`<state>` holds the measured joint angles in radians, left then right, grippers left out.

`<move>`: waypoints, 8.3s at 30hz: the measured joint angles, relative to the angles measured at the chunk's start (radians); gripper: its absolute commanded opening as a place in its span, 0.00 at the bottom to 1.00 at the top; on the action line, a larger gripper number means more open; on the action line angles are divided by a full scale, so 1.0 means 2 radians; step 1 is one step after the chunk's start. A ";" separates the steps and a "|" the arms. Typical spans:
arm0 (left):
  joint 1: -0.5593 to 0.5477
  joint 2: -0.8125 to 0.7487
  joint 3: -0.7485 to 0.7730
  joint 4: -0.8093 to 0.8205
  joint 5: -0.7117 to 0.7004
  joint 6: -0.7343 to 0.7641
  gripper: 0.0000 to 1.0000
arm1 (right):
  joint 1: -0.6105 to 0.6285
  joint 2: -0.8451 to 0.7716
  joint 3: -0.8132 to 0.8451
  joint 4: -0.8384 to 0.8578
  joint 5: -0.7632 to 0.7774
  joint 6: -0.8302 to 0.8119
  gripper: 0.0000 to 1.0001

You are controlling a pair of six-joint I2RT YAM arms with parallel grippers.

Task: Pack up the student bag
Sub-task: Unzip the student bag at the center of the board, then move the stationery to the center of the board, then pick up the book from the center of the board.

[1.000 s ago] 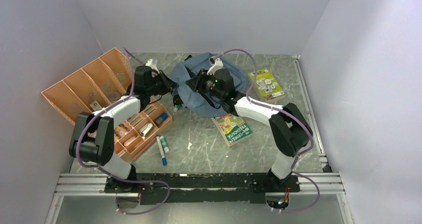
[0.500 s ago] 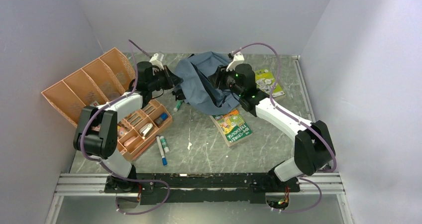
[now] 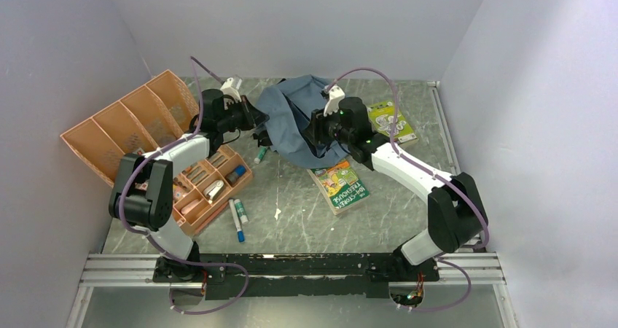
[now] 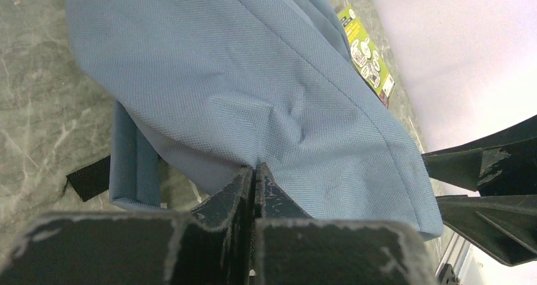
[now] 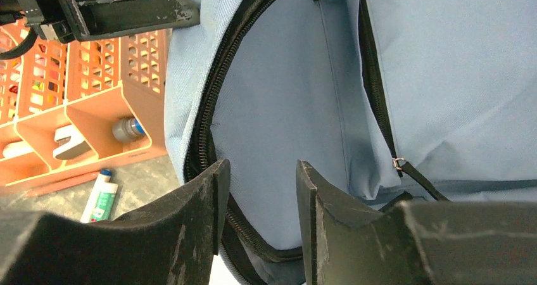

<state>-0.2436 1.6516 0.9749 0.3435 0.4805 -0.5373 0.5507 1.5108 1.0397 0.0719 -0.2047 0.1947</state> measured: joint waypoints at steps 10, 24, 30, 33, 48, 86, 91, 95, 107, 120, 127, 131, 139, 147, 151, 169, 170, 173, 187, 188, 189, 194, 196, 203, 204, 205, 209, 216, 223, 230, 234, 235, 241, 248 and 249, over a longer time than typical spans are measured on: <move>0.000 0.000 0.000 0.000 0.001 0.001 0.05 | 0.000 0.002 -0.001 -0.006 -0.025 -0.009 0.49; 0.000 0.000 0.000 0.000 0.002 0.001 0.05 | -0.001 -0.008 -0.012 -0.001 -0.060 -0.010 0.52; 0.000 0.002 0.000 0.000 0.004 0.001 0.05 | -0.001 -0.008 -0.014 -0.001 -0.064 -0.010 0.53; 0.000 0.003 0.000 0.000 0.007 0.001 0.05 | -0.001 -0.008 -0.014 -0.001 -0.065 -0.010 0.52; 0.000 0.004 0.000 0.002 0.011 0.001 0.05 | -0.001 0.021 -0.010 -0.001 -0.033 -0.015 0.16; 0.066 0.154 0.275 -0.171 -0.004 0.071 0.89 | -0.188 0.161 0.078 0.100 0.003 0.173 0.00; 0.062 0.116 0.247 -0.178 -0.022 0.087 0.88 | -0.188 0.193 0.087 0.108 0.000 0.179 0.00; 0.057 0.086 0.221 -0.186 -0.049 0.101 0.88 | -0.188 0.215 0.089 0.108 0.003 0.183 0.00; -0.010 0.068 0.205 -0.233 -0.124 0.144 0.86 | -0.190 0.230 0.091 0.093 0.030 0.178 0.41; -0.018 -0.050 0.134 -0.231 -0.167 0.122 0.84 | -0.192 0.020 0.027 0.044 0.046 0.164 0.55; -0.043 -0.134 0.038 -0.232 -0.190 0.100 0.81 | -0.197 -0.072 -0.076 -0.035 0.048 0.160 0.57; -0.065 -0.154 -0.012 -0.233 -0.200 0.096 0.80 | -0.197 -0.095 -0.122 -0.072 0.030 0.155 0.57; -0.124 -0.110 -0.040 -0.238 -0.226 0.117 0.70 | -0.191 -0.096 -0.167 -0.087 -0.005 0.147 0.56; -0.123 0.029 0.051 -0.279 -0.274 0.148 0.65 | -0.186 -0.096 -0.182 -0.086 -0.021 0.142 0.56; -0.123 0.078 0.082 -0.290 -0.280 0.160 0.64 | -0.186 -0.096 -0.182 -0.084 -0.029 0.135 0.56; -0.118 0.137 0.122 -0.312 -0.294 0.159 0.21 | -0.186 -0.097 -0.198 -0.069 -0.050 0.117 0.56; -0.119 0.135 0.122 -0.315 -0.294 0.156 0.21 | -0.186 -0.097 -0.198 -0.068 -0.050 0.117 0.56; -0.125 0.120 0.106 -0.326 -0.292 0.143 0.21 | -0.186 -0.097 -0.198 -0.068 -0.050 0.117 0.56; -0.202 -0.122 -0.115 -0.352 -0.298 -0.014 0.19 | -0.186 -0.082 -0.198 -0.069 -0.057 0.117 0.56; -0.205 -0.133 -0.125 -0.353 -0.302 -0.023 0.20 | -0.186 -0.081 -0.198 -0.068 -0.058 0.117 0.56; -0.209 -0.144 -0.136 -0.354 -0.307 -0.032 0.23 | -0.186 -0.080 -0.198 -0.068 -0.059 0.117 0.56; -0.214 -0.153 -0.165 -0.358 -0.338 -0.059 0.36 | -0.186 -0.077 -0.198 -0.068 -0.062 0.117 0.56; -0.214 -0.143 -0.166 -0.357 -0.348 -0.060 0.45 | -0.186 -0.077 -0.198 -0.069 -0.062 0.117 0.56; -0.214 -0.128 -0.156 -0.353 -0.373 -0.067 0.63 | -0.186 -0.089 -0.198 -0.078 -0.043 0.114 0.59; -0.214 -0.130 -0.156 -0.357 -0.375 -0.066 0.64 | -0.186 -0.095 -0.198 -0.078 -0.037 0.114 0.59; -0.214 -0.136 -0.156 -0.363 -0.378 -0.067 0.65 | -0.186 -0.101 -0.198 -0.078 -0.032 0.116 0.60; -0.215 -0.176 -0.146 -0.381 -0.383 -0.064 0.71 | -0.186 -0.119 -0.198 -0.075 -0.015 0.127 0.64; -0.228 -0.215 -0.105 -0.327 -0.360 -0.036 0.92 | -0.186 -0.107 -0.198 -0.072 -0.032 0.121 0.79; -0.242 -0.157 -0.121 -0.210 -0.281 -0.054 0.90 | -0.187 -0.060 -0.195 -0.077 -0.062 0.099 0.76; -0.281 -0.125 -0.177 -0.072 -0.245 -0.103 0.91 | -0.183 -0.024 -0.192 -0.091 -0.080 0.087 0.73; -0.290 -0.105 -0.192 -0.018 -0.237 -0.127 0.90 | -0.144 -0.023 -0.197 -0.087 -0.073 0.101 0.72; -0.292 -0.095 -0.192 -0.007 -0.234 -0.132 0.89 | -0.120 -0.023 -0.199 -0.083 -0.069 0.109 0.71; -0.296 -0.056 -0.191 0.006 -0.227 -0.144 0.84 | -0.027 -0.041 -0.232 -0.043 -0.071 0.179 0.70; -0.303 -0.051 -0.172 -0.062 -0.254 -0.143 0.80 | -0.021 -0.081 -0.242 -0.072 0.007 0.207 0.72; -0.304 -0.051 -0.170 -0.068 -0.258 -0.142 0.78 | -0.021 -0.083 -0.238 -0.077 0.017 0.206 0.72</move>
<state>-0.8509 1.5486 0.6353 0.2066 -0.0353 -0.8223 0.5079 1.3441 0.5629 -0.0826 -0.1703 0.6067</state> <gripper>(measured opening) 0.819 0.714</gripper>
